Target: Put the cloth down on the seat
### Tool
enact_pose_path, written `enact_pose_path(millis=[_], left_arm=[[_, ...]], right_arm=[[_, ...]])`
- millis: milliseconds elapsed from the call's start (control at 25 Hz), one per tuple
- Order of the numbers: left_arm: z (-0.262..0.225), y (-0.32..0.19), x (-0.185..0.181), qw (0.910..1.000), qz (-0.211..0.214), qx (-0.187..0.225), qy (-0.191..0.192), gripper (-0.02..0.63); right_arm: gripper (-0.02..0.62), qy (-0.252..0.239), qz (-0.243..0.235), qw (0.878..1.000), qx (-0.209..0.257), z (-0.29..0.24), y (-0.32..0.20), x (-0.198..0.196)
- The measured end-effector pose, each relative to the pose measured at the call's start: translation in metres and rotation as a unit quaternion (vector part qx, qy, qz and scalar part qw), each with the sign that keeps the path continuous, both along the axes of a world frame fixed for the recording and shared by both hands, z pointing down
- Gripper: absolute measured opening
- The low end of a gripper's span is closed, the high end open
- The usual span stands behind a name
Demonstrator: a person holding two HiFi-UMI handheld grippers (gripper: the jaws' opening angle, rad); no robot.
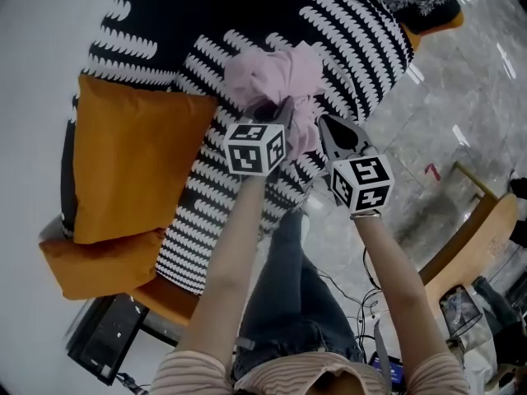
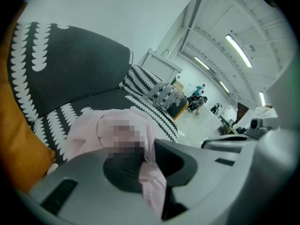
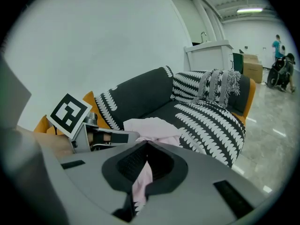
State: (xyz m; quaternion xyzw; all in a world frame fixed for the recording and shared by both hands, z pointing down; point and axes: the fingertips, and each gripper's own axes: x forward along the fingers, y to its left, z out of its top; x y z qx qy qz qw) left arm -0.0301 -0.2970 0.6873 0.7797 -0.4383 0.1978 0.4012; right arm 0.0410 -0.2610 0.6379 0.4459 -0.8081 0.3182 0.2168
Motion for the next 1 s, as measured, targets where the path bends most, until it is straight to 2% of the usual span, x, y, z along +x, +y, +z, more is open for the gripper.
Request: enact_pose_path(millis=[680, 800, 1000], left_arm=[[0.016, -0.024, 0.010, 0.9998, -0.013, -0.012, -0.010, 0.081], [0.011, -0.025, 0.006, 0.9996, -0.015, -0.018, -0.015, 0.097], [0.009, -0.014, 0.002, 0.9992, -0.014, -0.038, -0.002, 0.175]], right_arm=[[0.008, 0.003, 0.011, 1.000, -0.008, 0.017, -0.008, 0.005], [0.008, -0.002, 0.013, 1.000, -0.009, 0.009, -0.009, 0.001], [0.008, 0.003, 0.016, 1.000, -0.004, -0.006, -0.006, -0.005]])
